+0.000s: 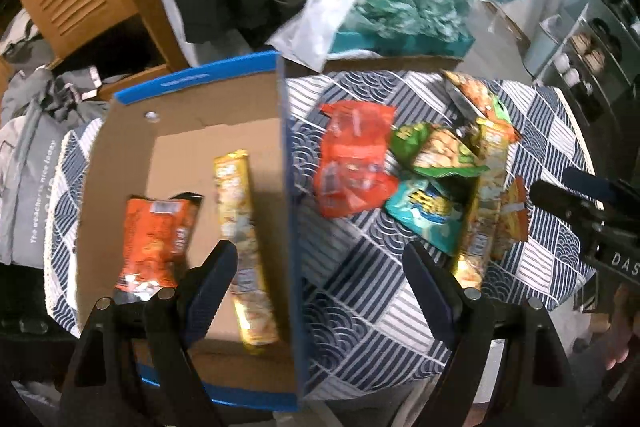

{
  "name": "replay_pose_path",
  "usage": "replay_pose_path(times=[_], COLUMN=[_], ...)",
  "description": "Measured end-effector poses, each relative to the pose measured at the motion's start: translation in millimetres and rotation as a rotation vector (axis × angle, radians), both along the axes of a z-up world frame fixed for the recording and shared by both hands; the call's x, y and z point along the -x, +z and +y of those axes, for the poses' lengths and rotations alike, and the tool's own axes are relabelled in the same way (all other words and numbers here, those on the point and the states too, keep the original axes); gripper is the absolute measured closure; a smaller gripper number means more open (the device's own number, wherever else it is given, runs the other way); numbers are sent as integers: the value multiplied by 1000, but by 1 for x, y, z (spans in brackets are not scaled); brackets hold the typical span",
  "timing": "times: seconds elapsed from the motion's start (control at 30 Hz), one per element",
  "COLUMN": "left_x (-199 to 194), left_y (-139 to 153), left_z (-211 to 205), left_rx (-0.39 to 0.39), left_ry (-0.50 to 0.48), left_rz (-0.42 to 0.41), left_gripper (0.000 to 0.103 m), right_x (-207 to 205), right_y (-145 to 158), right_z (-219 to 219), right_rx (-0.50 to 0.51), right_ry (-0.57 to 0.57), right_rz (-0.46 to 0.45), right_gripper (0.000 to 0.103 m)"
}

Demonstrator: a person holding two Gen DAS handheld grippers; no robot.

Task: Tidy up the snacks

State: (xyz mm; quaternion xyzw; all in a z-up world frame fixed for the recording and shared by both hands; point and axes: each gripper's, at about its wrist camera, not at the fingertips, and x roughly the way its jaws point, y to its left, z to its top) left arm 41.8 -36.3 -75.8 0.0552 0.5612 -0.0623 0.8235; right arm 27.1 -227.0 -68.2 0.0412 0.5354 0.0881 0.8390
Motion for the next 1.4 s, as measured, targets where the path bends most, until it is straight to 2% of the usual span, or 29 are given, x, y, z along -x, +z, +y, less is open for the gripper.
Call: replay_pose_path(times=[0.27,0.73,1.1,1.13,1.23,1.4], left_x=[-1,-11,-13,-13,-12,-10], left_y=[-19,-49,-69,-70,-74,-74], left_z=[-47,-79,-109,-111,-118,-128], left_rx=[-35,-55,-91,-94,-99,-98], left_ry=[-66,-84,-145,-151,-170,-188], left_rz=[24,64,86,87,99,103], left_gripper=[17,17,17,17,17,17], right_x=[-6,-19,-19,-19,-17,-11], right_y=[-24,-89,-105,-105,-105,-104], right_z=[-34,-45,-58,-59,-61,-76], right_rx=[-9,-8,-32,-39,-49,-3], right_ry=[-70,-73,-66,-63,-57,-78], right_rz=[46,179,204,204,208,204], right_gripper=[33,33,38,42,68,68])
